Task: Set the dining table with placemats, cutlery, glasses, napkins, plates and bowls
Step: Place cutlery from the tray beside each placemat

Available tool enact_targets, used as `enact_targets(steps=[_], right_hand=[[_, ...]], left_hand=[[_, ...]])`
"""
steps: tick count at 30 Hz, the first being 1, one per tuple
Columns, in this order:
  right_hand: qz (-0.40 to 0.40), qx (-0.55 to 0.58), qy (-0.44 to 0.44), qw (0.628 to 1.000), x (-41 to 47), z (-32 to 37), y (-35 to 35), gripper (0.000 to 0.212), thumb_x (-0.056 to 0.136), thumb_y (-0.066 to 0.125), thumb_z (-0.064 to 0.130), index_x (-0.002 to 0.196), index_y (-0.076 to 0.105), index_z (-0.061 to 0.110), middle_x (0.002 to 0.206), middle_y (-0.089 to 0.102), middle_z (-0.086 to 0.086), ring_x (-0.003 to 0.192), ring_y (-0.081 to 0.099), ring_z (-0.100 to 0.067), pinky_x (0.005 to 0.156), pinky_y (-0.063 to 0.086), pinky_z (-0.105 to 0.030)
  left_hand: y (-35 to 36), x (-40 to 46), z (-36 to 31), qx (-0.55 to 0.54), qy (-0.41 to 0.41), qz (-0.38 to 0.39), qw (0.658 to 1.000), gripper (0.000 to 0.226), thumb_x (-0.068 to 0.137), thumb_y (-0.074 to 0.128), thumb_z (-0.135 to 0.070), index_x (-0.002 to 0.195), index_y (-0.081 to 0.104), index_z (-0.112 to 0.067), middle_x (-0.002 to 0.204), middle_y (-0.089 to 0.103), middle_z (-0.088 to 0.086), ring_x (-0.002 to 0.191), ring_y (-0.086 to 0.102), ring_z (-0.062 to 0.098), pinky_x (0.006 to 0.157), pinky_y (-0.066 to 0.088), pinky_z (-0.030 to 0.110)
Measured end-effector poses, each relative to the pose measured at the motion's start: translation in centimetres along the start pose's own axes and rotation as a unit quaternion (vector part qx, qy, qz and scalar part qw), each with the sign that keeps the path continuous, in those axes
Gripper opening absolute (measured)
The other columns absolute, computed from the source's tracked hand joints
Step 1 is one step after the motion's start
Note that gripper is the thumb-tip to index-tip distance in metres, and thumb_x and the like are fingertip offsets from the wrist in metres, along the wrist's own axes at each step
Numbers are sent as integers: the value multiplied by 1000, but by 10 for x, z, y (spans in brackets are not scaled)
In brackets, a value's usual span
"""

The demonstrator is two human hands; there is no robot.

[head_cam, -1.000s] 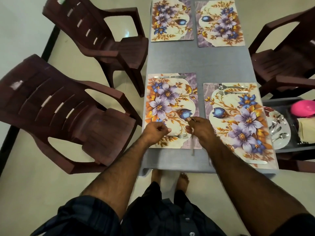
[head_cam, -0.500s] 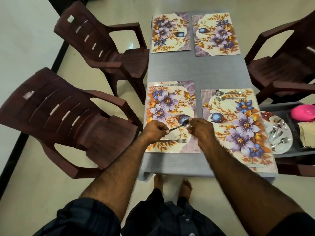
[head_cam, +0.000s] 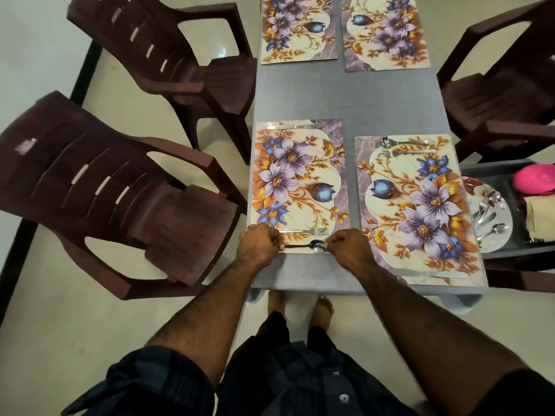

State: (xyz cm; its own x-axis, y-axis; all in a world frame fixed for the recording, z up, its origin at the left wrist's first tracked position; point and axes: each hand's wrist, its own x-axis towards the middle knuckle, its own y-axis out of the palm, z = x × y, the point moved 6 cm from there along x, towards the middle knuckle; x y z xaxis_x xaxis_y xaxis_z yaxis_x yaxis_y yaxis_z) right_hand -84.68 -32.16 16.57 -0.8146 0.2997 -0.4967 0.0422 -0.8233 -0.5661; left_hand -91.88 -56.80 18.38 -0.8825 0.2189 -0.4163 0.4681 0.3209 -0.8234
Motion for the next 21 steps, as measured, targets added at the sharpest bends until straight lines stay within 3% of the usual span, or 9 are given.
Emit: enact_targets(steps=[5, 8, 11, 16, 21], right_hand=[[-20, -8, 3, 1000, 7, 3, -3, 8, 91, 77, 15, 89, 83, 11, 82, 76, 0, 77, 66, -9, 83, 59, -29], [-28, -7, 11, 1000, 7, 6, -3, 7, 90, 77, 15, 87, 81, 10, 79, 74, 1, 76, 65, -10, 83, 61, -33], [-33, -6, 19, 999, 4, 7, -9, 14, 88, 82, 24, 85, 78, 12, 79, 73, 2, 76, 65, -11, 74, 56, -28], [-84, -36, 6, 996, 8, 23, -61, 17, 88, 76, 31, 84, 77, 14, 86, 76, -1, 82, 68, -22, 76, 49, -30], [-174, -54, -18, 983, 10, 42, -136, 20, 89, 72, 29, 86, 76, 10, 95, 74, -14, 92, 66, -35, 78, 49, -35]], left_hand=[[-1, 7, -4, 27, 14, -11, 999, 10, 81, 85, -40, 87, 83, -32, 85, 76, -8, 90, 66, 19, 91, 57, 45], [-1, 8, -2, 24, 13, -16, 1000, 12, 80, 85, -42, 85, 82, -31, 86, 75, -8, 90, 66, 19, 92, 56, 46], [-7, 6, -1, 19, 16, -11, 1000, 22, 78, 86, -49, 84, 78, -29, 89, 74, -7, 94, 63, 19, 92, 54, 44], [-47, 16, -20, 9, 71, -62, 996, 27, 81, 76, -51, 91, 76, -27, 97, 72, -6, 100, 63, 22, 91, 51, 43], [-84, 43, -87, 19, 162, -100, 982, 31, 84, 69, -48, 103, 77, -24, 107, 74, 1, 106, 64, 28, 90, 51, 41]])
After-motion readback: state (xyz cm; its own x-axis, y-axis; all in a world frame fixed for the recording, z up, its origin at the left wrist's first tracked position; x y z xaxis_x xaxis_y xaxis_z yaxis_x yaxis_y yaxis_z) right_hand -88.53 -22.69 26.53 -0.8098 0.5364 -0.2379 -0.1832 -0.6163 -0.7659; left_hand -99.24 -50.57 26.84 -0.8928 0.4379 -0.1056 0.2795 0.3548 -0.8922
